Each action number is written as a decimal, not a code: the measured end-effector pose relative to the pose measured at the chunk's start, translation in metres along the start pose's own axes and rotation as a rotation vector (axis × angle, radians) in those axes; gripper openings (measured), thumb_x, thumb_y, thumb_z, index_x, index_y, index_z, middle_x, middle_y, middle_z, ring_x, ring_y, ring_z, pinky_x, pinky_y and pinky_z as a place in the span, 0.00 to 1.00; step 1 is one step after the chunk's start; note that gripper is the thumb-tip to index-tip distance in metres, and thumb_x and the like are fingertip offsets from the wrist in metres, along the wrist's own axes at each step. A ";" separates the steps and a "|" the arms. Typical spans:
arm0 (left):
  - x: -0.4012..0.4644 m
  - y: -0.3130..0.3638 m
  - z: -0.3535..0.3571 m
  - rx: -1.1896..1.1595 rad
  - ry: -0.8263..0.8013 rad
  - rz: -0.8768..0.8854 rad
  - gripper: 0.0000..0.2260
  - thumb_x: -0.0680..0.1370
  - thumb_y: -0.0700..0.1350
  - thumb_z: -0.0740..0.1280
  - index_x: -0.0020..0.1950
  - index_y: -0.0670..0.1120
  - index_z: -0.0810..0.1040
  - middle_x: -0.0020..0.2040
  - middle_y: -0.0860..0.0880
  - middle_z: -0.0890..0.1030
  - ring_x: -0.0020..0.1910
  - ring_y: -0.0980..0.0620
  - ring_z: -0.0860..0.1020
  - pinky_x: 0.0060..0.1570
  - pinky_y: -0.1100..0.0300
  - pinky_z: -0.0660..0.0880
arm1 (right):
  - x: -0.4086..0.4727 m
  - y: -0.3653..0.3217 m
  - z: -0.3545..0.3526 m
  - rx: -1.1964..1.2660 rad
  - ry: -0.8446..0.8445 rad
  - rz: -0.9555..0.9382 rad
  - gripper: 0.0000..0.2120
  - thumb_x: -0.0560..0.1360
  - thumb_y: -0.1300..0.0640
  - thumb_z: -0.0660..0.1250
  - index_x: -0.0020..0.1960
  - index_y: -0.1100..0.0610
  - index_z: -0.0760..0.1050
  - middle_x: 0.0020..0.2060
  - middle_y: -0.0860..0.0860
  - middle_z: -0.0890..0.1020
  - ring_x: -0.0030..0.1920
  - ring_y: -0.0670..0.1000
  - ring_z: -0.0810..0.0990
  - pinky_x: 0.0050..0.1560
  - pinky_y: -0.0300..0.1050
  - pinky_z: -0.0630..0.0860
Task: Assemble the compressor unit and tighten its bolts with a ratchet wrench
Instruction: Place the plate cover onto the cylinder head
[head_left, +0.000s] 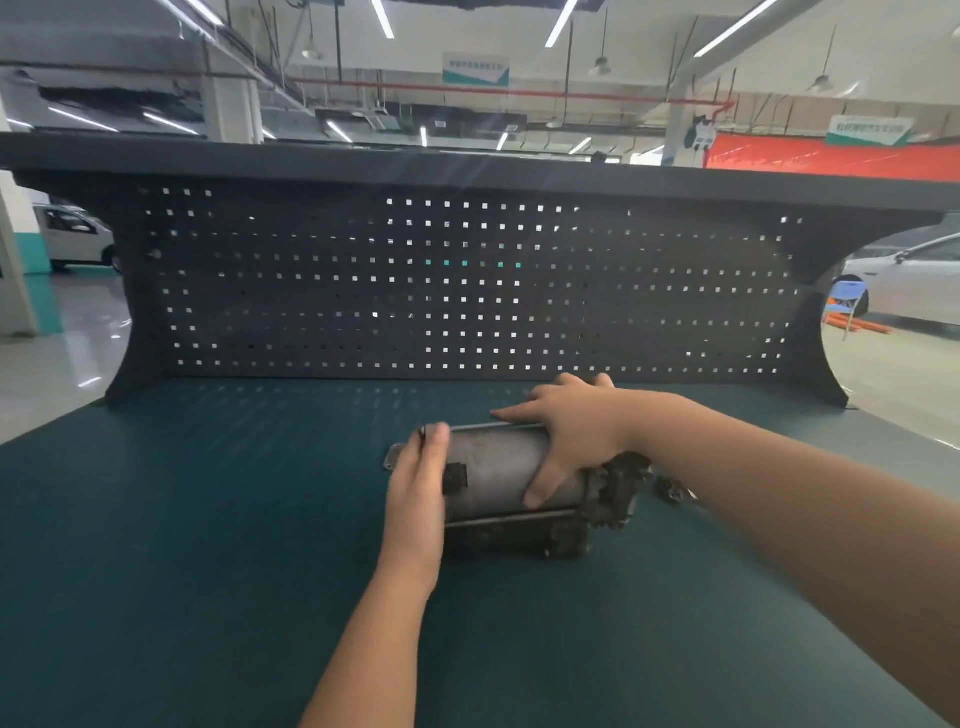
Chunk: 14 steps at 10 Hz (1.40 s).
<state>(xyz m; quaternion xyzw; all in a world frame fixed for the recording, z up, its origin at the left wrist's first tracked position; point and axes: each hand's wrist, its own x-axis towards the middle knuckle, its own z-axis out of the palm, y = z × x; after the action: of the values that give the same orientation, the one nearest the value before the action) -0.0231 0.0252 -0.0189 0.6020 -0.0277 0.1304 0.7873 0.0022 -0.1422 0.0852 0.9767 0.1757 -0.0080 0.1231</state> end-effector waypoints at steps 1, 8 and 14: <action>0.004 -0.006 0.002 0.203 -0.090 0.069 0.31 0.76 0.58 0.68 0.76 0.50 0.65 0.66 0.56 0.76 0.67 0.57 0.72 0.65 0.63 0.65 | 0.005 0.019 0.002 0.190 0.013 0.091 0.46 0.62 0.23 0.63 0.75 0.40 0.58 0.71 0.46 0.68 0.71 0.56 0.65 0.70 0.61 0.60; 0.075 -0.029 -0.049 1.348 0.043 -0.291 0.26 0.82 0.58 0.56 0.73 0.42 0.59 0.69 0.38 0.65 0.54 0.42 0.75 0.45 0.53 0.69 | -0.013 0.027 0.055 0.251 0.627 0.251 0.17 0.77 0.44 0.57 0.64 0.33 0.72 0.62 0.34 0.75 0.63 0.44 0.73 0.52 0.41 0.68; 0.118 -0.010 -0.041 0.419 0.249 -0.308 0.18 0.85 0.43 0.53 0.37 0.40 0.71 0.31 0.41 0.74 0.23 0.48 0.75 0.21 0.62 0.67 | -0.019 0.020 0.047 0.266 0.594 0.275 0.19 0.74 0.41 0.55 0.63 0.33 0.72 0.55 0.34 0.78 0.60 0.42 0.73 0.51 0.40 0.65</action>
<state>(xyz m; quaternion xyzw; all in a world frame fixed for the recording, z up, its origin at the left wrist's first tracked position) 0.0887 0.0820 -0.0162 0.7281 0.1885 0.0849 0.6535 -0.0073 -0.1781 0.0450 0.9584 0.0678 0.2703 -0.0618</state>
